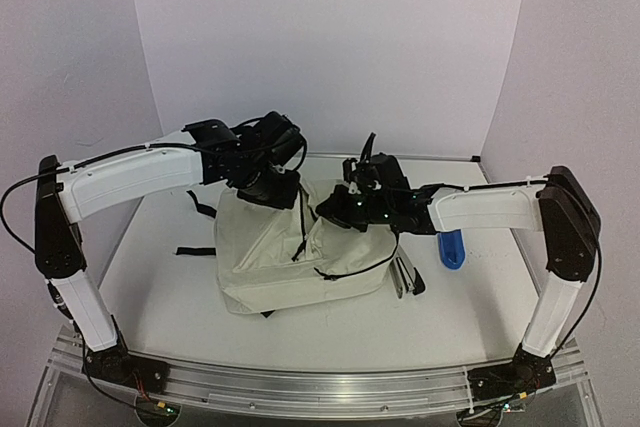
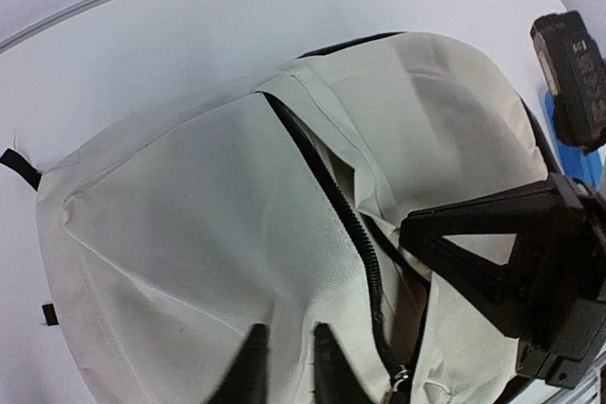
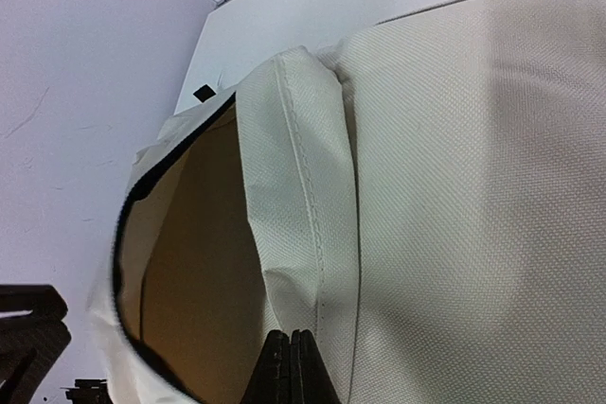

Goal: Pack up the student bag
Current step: Unzip the student bag at the center of the board.

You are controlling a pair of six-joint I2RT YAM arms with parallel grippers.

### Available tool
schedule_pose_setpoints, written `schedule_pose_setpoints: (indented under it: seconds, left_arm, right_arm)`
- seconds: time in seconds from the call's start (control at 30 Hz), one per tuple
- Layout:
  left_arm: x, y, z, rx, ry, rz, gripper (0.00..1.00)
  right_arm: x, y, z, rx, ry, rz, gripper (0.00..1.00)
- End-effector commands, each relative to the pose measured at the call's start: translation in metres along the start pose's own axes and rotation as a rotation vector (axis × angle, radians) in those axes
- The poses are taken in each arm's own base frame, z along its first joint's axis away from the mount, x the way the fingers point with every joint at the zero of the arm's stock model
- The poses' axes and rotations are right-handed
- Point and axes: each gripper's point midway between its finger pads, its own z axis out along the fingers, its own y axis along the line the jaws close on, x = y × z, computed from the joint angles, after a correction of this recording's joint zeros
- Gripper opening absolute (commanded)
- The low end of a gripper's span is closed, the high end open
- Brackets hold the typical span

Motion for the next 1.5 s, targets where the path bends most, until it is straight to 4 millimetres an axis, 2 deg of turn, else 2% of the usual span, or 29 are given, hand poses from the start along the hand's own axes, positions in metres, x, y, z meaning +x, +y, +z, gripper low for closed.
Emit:
schedule_pose_setpoints:
  seconds: [0.0,0.03,0.1,0.13,0.23,0.33,0.5,0.6,0.67,0.7,0.73,0.8,0.97,1.03,1.2,1.33,1.4,1.47]
  left_arm:
    - [-0.032,-0.014,-0.020,0.098,-0.109,-0.037,0.41]
    - [-0.035,-0.016,-0.020,0.105,-0.115,-0.038,0.57]
    - [-0.039,-0.018,-0.019,0.113,-0.125,-0.041,0.75]
    - [-0.039,-0.019,-0.014,0.109,-0.119,-0.041,0.80]
    - [-0.036,-0.014,0.000,0.066,-0.078,-0.043,0.87]
    - [-0.033,-0.004,0.016,-0.049,-0.026,-0.033,0.92]
    - [-0.024,0.006,0.035,-0.157,0.030,0.002,0.94]
    - [-0.021,0.010,0.040,-0.198,0.048,0.019,0.86]
    - [-0.020,0.013,0.042,-0.220,0.050,0.024,0.68]
    - [-0.020,0.013,0.042,-0.223,0.050,0.024,0.64]
    - [-0.020,0.014,0.042,-0.227,0.052,0.024,0.48]
    - [-0.023,0.013,0.038,-0.216,0.042,0.014,0.29]
    - [-0.031,0.012,0.025,-0.187,0.012,-0.004,0.09]
    - [-0.036,0.011,0.014,-0.162,-0.007,-0.017,0.04]
    - [-0.040,0.007,0.002,-0.105,-0.030,-0.033,0.00]
    - [-0.039,0.002,0.006,-0.037,-0.014,-0.044,0.00]
    - [-0.038,0.011,0.015,0.004,0.008,-0.077,0.00]
    - [-0.044,0.019,0.014,0.061,-0.008,-0.106,0.00]
  right_arm:
    - [-0.016,0.007,0.002,-0.020,-0.050,0.001,0.00]
    - [-0.016,0.007,0.001,-0.022,-0.053,0.001,0.00]
    - [-0.018,0.008,-0.001,-0.022,-0.060,0.000,0.00]
    - [-0.019,0.009,-0.003,-0.024,-0.065,-0.001,0.00]
    - [-0.020,0.009,-0.007,-0.022,-0.075,-0.007,0.00]
    - [-0.022,0.010,-0.010,-0.023,-0.081,-0.010,0.00]
    - [-0.021,0.009,-0.010,-0.022,-0.082,-0.012,0.00]
    - [-0.021,0.008,-0.010,-0.020,-0.083,-0.012,0.00]
    - [-0.021,0.007,-0.011,-0.017,-0.085,-0.013,0.00]
    - [-0.020,0.007,-0.011,-0.016,-0.086,-0.014,0.00]
    - [-0.021,0.005,-0.012,-0.010,-0.090,-0.015,0.00]
    - [-0.021,0.002,-0.011,0.001,-0.095,-0.016,0.00]
    - [-0.023,-0.006,-0.009,0.034,-0.118,-0.014,0.00]
    - [-0.029,-0.013,-0.009,0.074,-0.154,-0.010,0.00]
    - [-0.039,-0.026,-0.011,0.143,-0.220,-0.015,0.00]
    - [-0.044,-0.015,-0.014,0.115,-0.218,-0.054,0.00]
    - [-0.050,0.001,-0.023,0.077,-0.220,-0.105,0.18]
    - [-0.055,0.009,-0.034,0.077,-0.217,-0.147,0.38]
